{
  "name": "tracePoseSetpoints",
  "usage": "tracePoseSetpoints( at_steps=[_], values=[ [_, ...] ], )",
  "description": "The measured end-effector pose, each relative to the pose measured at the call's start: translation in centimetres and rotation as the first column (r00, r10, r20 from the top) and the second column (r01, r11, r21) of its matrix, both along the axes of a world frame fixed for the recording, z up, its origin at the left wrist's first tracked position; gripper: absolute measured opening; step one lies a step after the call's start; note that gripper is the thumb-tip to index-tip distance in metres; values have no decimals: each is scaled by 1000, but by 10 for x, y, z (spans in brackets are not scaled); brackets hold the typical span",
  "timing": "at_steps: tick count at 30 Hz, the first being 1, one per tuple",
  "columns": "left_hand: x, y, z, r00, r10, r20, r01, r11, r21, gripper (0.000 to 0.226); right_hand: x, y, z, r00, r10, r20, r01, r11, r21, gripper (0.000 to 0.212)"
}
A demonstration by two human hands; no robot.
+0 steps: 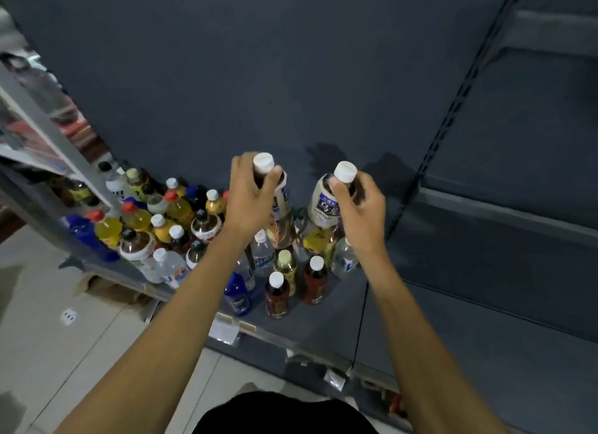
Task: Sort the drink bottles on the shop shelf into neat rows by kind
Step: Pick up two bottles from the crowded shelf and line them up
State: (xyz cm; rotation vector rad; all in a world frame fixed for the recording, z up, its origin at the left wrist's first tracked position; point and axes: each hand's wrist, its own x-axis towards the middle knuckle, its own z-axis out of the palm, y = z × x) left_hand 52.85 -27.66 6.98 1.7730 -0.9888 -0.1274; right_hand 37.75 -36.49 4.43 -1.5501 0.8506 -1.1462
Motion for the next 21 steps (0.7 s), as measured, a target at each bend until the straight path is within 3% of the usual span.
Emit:
tracePoseSetpoints(
  at_steps=[5,8,15,21],
  values=[
    [-15,3,0,909,-257,-328,230,966,-120,22,-14,28,6,995,-104,7,104,994,43,26],
    [-37,14,-11,845,-430,-317,429,900,-77,28,-31,58,0,986,-157,-56,161,985,67,17],
    [-104,45,-50,599,-689,-408,781,615,109,24,-107,131,-25,921,-370,-120,386,907,166,14],
    [-194,58,-49,364,-776,-516,931,310,190,32,-191,187,-35,771,-621,-143,636,737,228,24]
  ],
)
